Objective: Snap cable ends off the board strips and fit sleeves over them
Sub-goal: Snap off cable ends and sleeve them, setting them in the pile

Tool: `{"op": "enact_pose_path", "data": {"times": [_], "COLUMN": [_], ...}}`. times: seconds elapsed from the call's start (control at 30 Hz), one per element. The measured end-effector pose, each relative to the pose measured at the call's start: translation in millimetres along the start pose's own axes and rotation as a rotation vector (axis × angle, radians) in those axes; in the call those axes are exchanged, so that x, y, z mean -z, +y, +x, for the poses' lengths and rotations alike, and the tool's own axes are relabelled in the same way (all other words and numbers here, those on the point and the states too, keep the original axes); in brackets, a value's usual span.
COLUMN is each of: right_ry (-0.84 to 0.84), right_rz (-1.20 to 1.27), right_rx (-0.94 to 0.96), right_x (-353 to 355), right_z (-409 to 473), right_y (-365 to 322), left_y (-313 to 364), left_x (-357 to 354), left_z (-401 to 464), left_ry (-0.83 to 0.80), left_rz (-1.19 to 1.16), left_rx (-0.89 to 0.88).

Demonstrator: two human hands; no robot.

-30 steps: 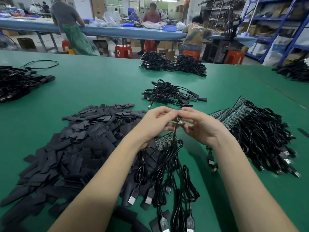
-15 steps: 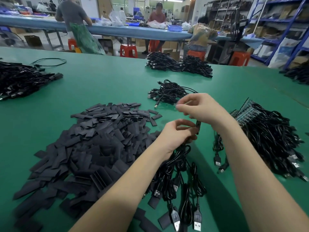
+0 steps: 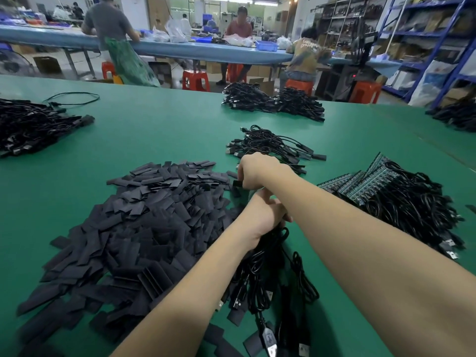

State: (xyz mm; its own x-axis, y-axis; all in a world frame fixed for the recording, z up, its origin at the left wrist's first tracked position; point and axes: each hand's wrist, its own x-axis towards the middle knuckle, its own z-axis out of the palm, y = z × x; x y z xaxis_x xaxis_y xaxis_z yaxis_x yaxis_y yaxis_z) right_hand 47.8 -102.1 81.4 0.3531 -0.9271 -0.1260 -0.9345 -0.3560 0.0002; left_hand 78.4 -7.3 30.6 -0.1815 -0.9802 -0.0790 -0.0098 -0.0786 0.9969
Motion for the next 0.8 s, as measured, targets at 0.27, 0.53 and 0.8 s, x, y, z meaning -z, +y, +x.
{"op": "enact_pose_path", "data": {"times": [0.27, 0.53, 0.8], "right_ry": [0.122, 0.257, 0.202], "right_rz": [0.966, 1.608, 1.614], "right_rx": [-0.249, -0.235, -0.222], "right_x": [3, -50, -56], "right_z": [-24, -90, -103], "right_y": [56, 79, 74], "left_y": [7, 9, 8], "left_x": [22, 38, 38], "left_z": [5, 6, 6], "left_ry": [0.07, 0.003, -0.027], "left_rz": [-0.193, -0.263, -0.257], "left_rx": [0.078, 0.129, 0.104]}}
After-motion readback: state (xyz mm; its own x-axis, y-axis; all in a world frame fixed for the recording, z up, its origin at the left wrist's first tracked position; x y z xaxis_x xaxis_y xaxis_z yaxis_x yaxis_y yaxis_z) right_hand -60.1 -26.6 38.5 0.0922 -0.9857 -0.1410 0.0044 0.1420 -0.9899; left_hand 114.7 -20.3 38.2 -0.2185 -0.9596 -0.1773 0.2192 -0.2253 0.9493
